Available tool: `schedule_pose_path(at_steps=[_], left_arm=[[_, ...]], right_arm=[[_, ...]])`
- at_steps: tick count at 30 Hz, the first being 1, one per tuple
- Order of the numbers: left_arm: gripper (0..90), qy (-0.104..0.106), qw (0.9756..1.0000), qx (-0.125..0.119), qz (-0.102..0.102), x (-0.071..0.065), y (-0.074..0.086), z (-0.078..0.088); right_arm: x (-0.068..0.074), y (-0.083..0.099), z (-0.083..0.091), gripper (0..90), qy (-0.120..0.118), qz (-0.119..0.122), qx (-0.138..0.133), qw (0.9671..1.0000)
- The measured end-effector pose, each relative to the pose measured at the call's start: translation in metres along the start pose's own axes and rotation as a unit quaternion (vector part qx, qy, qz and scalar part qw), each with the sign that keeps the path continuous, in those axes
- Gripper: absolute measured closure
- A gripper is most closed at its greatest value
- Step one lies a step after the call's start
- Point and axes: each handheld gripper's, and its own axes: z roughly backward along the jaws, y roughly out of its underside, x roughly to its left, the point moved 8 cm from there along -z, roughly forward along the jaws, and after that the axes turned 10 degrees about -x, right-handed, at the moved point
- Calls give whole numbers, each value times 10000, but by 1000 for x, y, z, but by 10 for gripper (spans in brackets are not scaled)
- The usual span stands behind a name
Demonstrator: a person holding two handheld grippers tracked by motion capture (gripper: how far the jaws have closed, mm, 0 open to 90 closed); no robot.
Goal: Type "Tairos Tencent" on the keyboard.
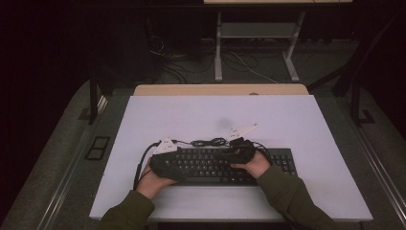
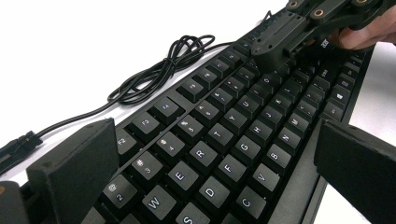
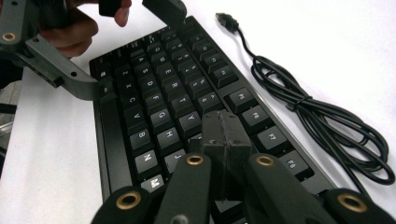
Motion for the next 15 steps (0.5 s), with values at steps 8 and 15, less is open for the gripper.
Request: schedule_pose_path(at_steps=[8, 15], left_arm=[[0, 24, 10000, 7, -11, 0, 1, 0], [0, 45, 10000, 20, -5, -1, 1, -1]], right_arm=[[1, 4, -3, 892, 30, 44, 165, 9998], [2, 8, -6, 892, 38, 71, 285, 9996]])
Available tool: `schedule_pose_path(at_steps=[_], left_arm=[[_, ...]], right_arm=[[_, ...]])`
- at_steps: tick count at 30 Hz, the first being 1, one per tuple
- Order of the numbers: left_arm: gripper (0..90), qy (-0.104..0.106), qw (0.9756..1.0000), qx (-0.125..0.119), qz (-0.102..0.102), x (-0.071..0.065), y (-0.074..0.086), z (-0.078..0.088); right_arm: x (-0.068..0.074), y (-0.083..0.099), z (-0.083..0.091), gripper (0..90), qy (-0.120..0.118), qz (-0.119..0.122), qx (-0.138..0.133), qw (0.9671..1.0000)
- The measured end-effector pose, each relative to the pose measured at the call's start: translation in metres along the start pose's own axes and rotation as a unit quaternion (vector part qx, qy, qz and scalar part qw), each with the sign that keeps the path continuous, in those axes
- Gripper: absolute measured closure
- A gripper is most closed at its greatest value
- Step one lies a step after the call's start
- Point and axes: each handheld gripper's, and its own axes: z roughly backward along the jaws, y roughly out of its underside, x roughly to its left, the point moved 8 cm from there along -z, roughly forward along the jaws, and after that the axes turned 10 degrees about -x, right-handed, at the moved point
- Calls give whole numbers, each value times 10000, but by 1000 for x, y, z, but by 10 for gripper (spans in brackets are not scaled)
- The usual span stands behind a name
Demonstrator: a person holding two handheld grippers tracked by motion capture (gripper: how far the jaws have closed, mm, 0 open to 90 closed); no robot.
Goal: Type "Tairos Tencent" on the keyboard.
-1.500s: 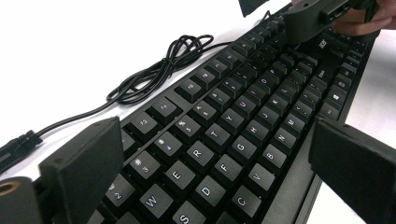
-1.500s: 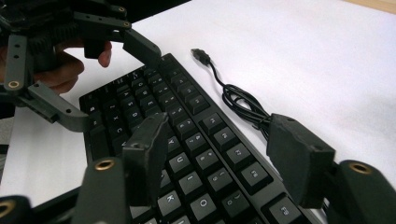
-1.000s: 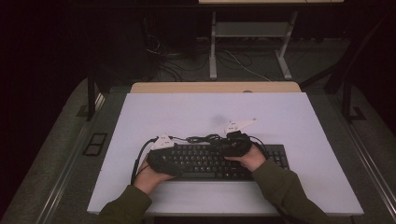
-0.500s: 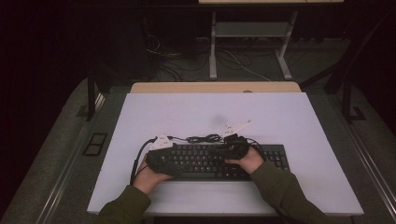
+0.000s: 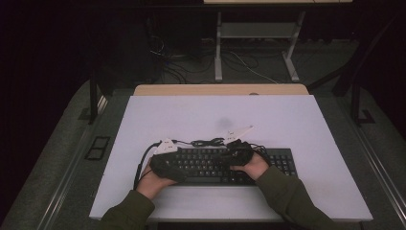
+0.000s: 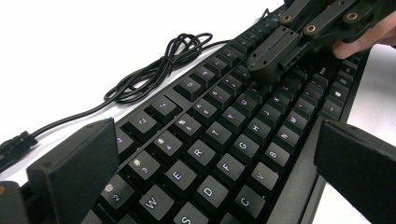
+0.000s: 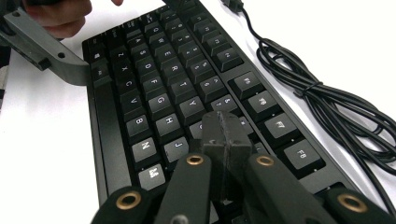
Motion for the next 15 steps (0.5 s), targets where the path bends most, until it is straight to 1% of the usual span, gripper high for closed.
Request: schedule_pose_path(at_steps=[5, 15], left_arm=[[0, -6, 10000, 14, -6, 0, 0, 0], [0, 11, 10000, 39, -30, 0, 1, -1]], right_arm=[[0, 2, -1, 892, 29, 31, 60, 10000], [0, 4, -3, 892, 47, 16, 101, 9999]])
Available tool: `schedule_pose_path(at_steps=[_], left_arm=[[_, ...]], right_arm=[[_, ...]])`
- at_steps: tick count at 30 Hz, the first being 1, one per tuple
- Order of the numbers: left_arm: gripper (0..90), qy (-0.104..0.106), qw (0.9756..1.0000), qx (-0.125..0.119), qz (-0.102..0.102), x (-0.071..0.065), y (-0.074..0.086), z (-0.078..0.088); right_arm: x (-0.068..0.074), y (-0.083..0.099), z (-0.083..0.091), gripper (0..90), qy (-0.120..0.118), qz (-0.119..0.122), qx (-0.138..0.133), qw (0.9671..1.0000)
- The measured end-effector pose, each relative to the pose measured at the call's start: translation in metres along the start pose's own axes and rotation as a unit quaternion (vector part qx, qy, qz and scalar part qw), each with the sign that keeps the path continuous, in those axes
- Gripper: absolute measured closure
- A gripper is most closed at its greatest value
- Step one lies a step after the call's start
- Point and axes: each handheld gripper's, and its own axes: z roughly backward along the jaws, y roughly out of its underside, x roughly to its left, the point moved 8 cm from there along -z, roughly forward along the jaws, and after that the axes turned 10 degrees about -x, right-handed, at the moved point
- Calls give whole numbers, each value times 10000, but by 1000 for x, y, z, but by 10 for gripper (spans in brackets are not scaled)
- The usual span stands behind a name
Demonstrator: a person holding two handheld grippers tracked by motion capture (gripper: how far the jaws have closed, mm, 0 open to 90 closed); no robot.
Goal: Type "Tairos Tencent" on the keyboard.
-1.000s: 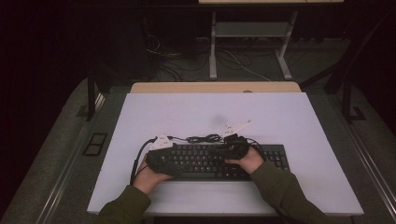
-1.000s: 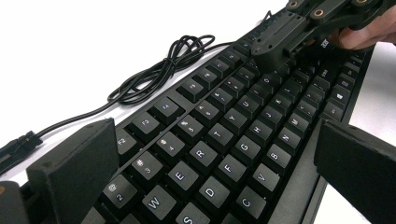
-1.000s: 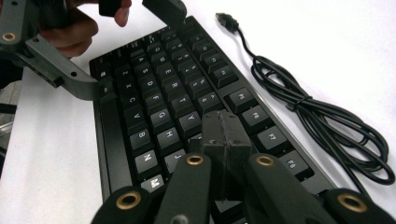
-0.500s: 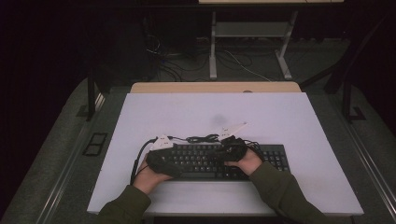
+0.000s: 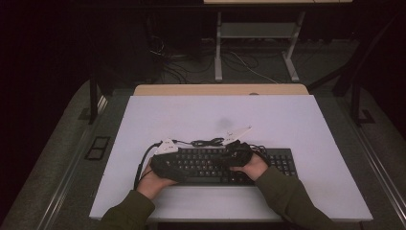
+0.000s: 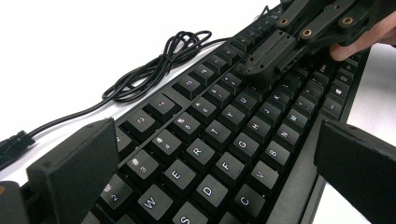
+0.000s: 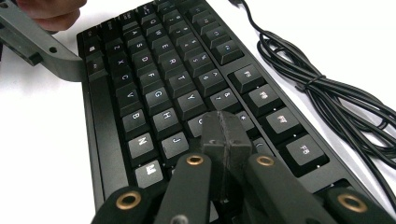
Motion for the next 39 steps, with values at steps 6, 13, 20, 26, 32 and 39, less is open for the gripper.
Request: schedule_pose_path(at_steps=[6, 13, 20, 26, 32, 39], left_arm=[[0, 5, 10000, 3, 5, 0, 0, 0], [0, -1, 10000, 7, -1, 0, 0, 0], [0, -10, 10000, 0, 1, 0, 0, 1], [0, -12, 10000, 4, -7, 0, -1, 1], [0, -13, 10000, -14, -13, 0, -1, 1], [0, -27, 10000, -29, -10, 0, -2, 2]], right_arm=[[0, 1, 0, 892, -5, -1, 10, 10000], [-1, 3, -2, 892, -1, 10, 48, 10000], [-1, 2, -1, 892, 17, 0, 41, 10000], [-1, 0, 1, 892, 9, 5, -19, 10000], [-1, -3, 3, 880, -21, -62, -119, 9999], [-4, -11, 11, 789, -57, -207, -402, 9990]])
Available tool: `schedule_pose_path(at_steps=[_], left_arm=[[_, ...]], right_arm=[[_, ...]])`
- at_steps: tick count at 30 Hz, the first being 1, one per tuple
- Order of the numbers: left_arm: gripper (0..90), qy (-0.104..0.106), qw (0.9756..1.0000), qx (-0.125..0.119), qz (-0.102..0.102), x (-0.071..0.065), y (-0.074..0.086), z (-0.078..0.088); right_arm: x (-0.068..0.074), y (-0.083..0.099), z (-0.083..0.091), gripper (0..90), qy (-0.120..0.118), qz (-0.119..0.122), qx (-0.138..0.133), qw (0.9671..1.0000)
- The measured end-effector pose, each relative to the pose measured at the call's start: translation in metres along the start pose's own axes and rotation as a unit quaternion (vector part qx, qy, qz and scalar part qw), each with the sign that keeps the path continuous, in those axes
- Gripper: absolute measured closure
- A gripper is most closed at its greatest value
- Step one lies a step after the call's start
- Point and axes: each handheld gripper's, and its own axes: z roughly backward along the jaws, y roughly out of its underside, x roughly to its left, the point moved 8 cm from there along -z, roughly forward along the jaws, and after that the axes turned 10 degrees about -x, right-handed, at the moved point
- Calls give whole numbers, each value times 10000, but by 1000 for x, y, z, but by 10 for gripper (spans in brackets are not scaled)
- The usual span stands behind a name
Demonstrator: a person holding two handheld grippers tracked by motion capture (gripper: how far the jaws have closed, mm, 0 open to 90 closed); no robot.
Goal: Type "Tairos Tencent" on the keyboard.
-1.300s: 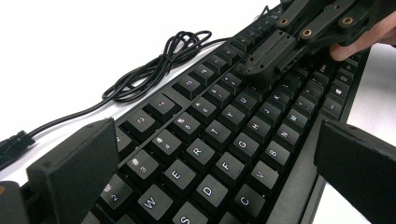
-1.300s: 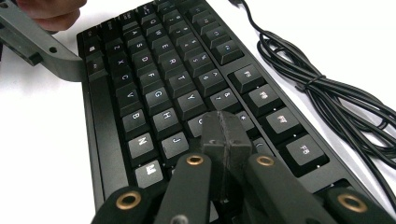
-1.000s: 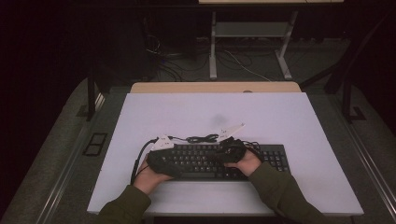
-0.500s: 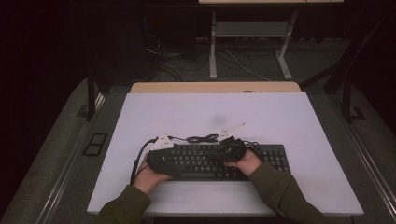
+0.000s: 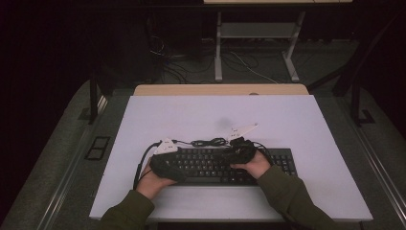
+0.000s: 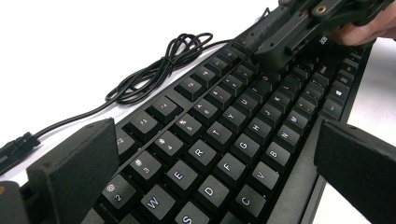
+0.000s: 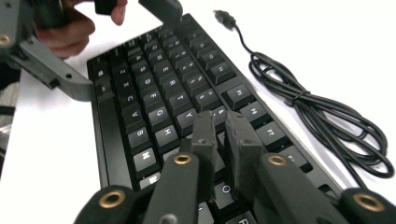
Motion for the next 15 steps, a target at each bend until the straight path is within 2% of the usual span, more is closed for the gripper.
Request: schedule_pose_path(at_steps=[6, 12, 15], left_arm=[[0, -3, 10000, 6, -28, 0, 0, 1], [0, -32, 10000, -7, -28, 1, 0, 3], [0, -61, 10000, -8, -27, 2, -1, 4]], right_arm=[[-2, -5, 5, 635, -32, -104, -193, 9998], [-5, -9, 8, 384, -17, -112, -336, 9994], [-6, -10, 9, 328, 47, -110, -404, 9991]])
